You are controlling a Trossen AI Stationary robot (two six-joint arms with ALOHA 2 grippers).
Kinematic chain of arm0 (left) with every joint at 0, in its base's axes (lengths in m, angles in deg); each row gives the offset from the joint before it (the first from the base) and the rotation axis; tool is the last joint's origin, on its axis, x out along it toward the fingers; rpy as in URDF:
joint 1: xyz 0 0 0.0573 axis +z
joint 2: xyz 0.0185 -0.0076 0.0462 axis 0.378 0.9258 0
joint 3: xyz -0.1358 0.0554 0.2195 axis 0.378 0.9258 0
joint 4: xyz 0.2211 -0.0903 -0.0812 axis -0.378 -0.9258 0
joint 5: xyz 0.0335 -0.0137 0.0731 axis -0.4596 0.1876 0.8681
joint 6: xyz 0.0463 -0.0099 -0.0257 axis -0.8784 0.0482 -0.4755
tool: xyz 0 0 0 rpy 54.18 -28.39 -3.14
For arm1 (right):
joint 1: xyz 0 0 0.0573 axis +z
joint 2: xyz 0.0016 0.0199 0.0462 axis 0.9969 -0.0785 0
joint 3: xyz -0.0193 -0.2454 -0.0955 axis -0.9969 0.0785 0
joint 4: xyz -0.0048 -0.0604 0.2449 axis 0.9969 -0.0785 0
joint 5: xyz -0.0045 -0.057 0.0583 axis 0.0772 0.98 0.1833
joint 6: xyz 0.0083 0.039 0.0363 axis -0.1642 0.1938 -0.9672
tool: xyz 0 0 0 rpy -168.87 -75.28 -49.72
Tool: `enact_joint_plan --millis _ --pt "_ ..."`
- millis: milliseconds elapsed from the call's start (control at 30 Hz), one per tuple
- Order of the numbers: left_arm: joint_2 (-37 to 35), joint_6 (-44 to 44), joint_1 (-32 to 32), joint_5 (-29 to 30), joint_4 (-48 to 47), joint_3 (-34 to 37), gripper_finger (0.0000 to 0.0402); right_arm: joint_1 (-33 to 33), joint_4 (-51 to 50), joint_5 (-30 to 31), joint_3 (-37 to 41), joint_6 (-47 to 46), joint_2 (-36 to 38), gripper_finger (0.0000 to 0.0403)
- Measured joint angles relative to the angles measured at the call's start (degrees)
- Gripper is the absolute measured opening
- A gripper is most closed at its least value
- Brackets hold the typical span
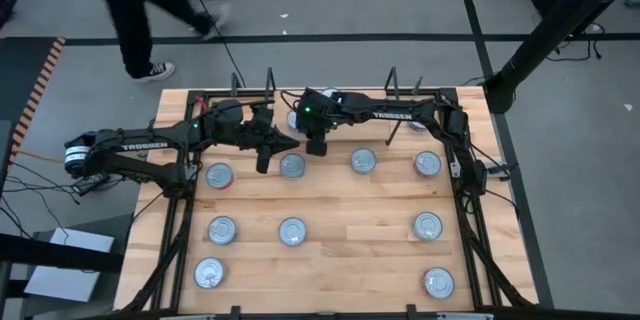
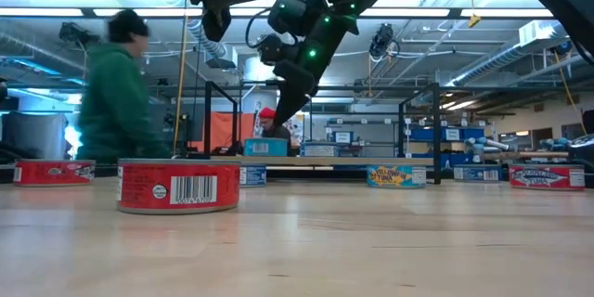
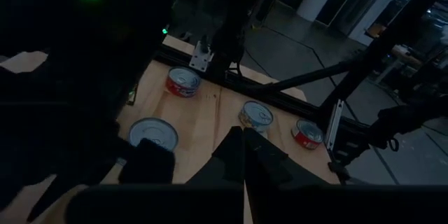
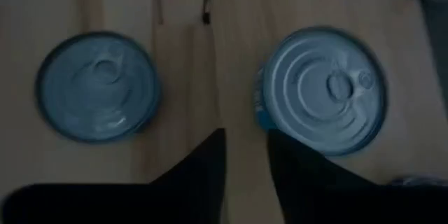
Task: Stack canned seafood by type on shelf
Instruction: Put the yellow-blue tuna can on the shelf
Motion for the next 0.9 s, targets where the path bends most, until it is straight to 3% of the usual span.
enact_joint_plan --millis 200,400,633,900 --pt "0.0 0.0 0.0 0.0 -0.1 0.0 0.0001 -0.3 1.7 -4.7 1.1 0.1 0.1 0.001" --pt "0.0 0.0 0.0 0.0 -0.2 0.0 0.0001 -0.9 6.1 -4.7 4.4 -3.0 0.1 0.0021" --pt "0.0 0.0 0.0 0.0 -1.4 -0.6 0.0001 -1.9 7.9 -3.4 5.2 -7.7 1.1 0.0006" --pt "0.1 -4.6 1.2 0.9 -14.8 -8.3 0.0001 -2.7 1.9 -2.1 7.0 -9.4 13.1 0.0003"
